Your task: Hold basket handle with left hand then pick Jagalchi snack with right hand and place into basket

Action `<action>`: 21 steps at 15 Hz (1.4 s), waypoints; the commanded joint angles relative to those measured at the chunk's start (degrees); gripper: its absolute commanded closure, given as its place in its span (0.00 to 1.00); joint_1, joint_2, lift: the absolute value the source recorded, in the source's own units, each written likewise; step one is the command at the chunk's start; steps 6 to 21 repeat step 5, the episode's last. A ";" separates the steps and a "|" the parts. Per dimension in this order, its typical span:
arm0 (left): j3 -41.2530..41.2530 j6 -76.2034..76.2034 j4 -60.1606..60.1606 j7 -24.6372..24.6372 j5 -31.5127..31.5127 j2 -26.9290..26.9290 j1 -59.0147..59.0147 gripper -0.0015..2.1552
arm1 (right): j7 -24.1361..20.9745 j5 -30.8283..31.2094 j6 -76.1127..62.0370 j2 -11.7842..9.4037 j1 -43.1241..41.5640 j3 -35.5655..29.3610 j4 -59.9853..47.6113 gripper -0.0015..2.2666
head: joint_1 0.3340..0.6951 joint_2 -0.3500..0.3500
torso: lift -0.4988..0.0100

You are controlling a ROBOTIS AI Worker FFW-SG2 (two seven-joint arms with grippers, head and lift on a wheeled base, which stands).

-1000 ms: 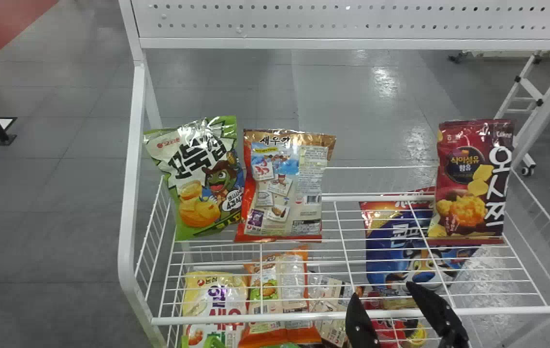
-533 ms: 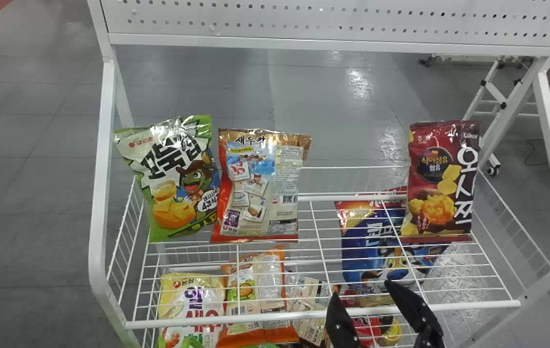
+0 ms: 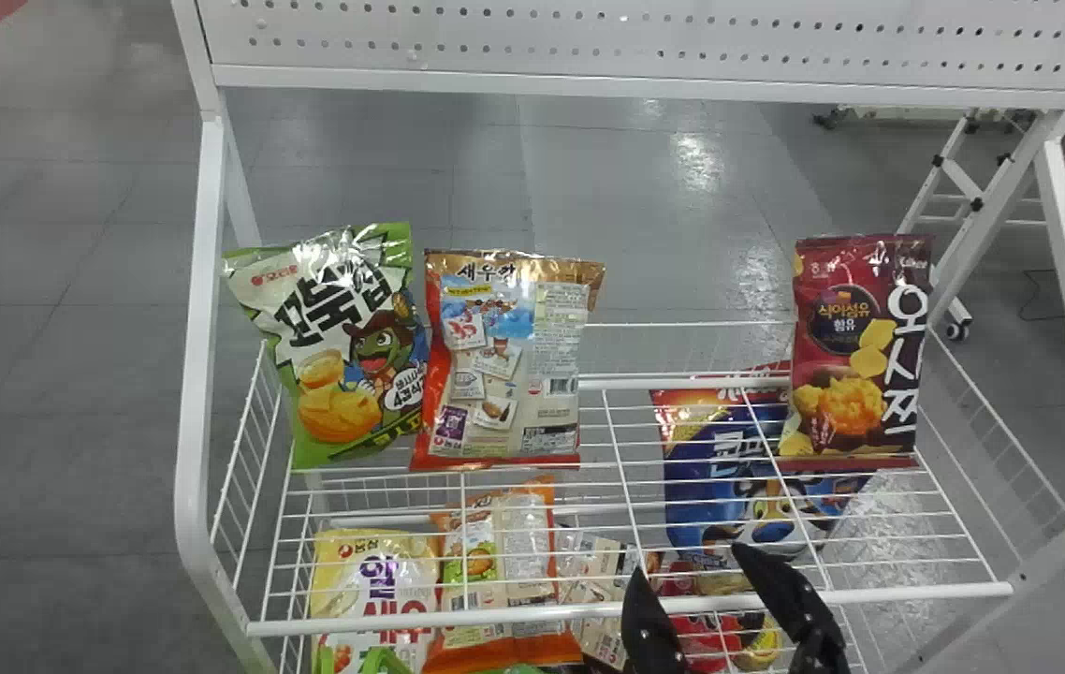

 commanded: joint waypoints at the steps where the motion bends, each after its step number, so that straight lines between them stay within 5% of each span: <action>1: -0.32 0.00 0.06 -0.57 -0.01 0.00 -0.09 1.00 | 0.01 -0.02 0.33 0.05 -0.06 -0.02 0.02 0.05 | 1.00 0.38 | 0.96; 21: -0.50 0.35 -0.03 -0.57 -0.10 0.00 -0.27 1.00 | 0.01 -0.63 0.51 0.05 -0.06 0.15 0.11 0.05 | 1.00 0.38 | 0.96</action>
